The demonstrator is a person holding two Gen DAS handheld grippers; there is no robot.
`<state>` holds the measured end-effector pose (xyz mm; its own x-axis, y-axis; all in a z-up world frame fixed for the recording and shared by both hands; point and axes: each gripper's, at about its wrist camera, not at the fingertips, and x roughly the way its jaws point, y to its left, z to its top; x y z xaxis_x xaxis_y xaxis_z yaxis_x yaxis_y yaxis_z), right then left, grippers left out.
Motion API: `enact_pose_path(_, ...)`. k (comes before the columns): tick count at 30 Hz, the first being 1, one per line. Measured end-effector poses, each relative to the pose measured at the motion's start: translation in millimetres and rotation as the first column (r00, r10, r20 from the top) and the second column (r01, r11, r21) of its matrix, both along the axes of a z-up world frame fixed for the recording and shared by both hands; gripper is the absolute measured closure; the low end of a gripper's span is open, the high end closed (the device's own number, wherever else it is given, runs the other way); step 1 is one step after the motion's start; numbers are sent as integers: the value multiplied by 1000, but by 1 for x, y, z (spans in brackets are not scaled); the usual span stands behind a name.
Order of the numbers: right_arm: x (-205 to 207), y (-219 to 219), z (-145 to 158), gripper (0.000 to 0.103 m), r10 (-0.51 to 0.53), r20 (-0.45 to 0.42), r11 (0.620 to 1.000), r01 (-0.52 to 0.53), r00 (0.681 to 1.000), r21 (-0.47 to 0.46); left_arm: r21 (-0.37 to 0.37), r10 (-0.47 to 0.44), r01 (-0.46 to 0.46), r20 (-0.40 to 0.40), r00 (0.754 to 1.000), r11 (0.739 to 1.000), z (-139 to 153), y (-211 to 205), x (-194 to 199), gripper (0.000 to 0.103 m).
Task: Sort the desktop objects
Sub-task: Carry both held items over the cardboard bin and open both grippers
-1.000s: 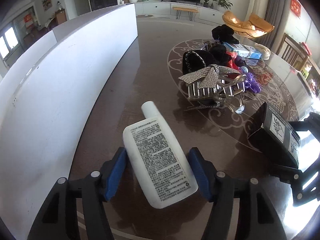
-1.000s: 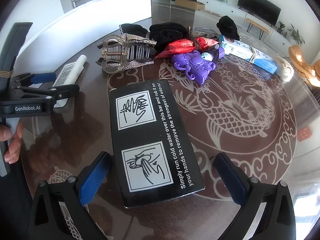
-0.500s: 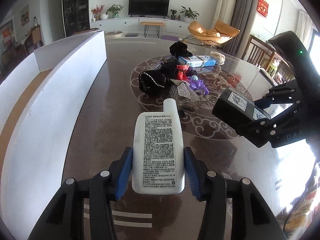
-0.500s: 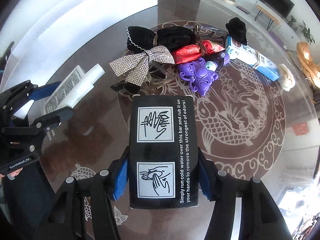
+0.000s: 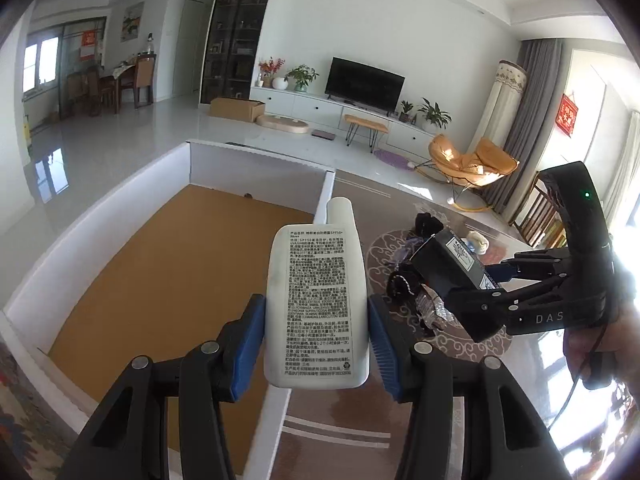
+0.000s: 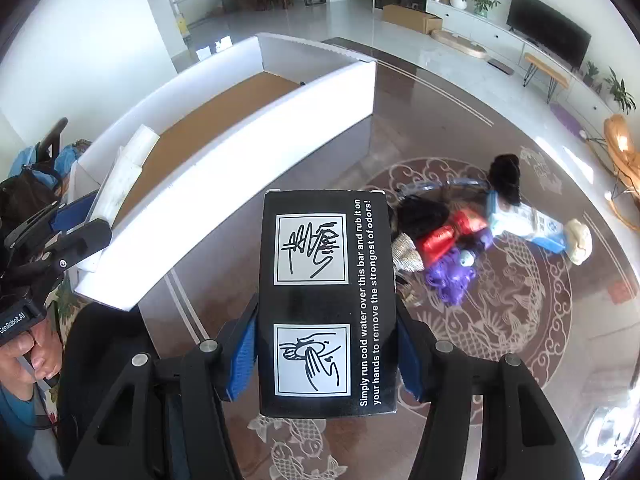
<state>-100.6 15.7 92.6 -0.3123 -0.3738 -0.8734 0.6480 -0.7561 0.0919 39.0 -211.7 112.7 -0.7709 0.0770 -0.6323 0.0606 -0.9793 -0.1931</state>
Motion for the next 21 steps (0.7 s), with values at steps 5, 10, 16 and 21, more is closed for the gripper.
enact_pose_path(5,7,-113,18,44,111,-19,985,-113,994,-133,-14,149,-148,117,982,989,-21,-86,-14,53)
enact_pose_path(10,21,-205,-5,43,212,-1,969,-211,977,-131,-77,189,-175,231,954,981,-57,-117,-29,52)
enact_pose_path(16,20,-232,-49,20,206,32,975,-203,978,-88,-107,254,-233,267,930,967,-79,-121,-20,36)
enact_pose_path(21,23,-175,-29,14,134,-57,971,-142,989,-190,-98,210,-195,177,961,976,-59,-92,-2,35)
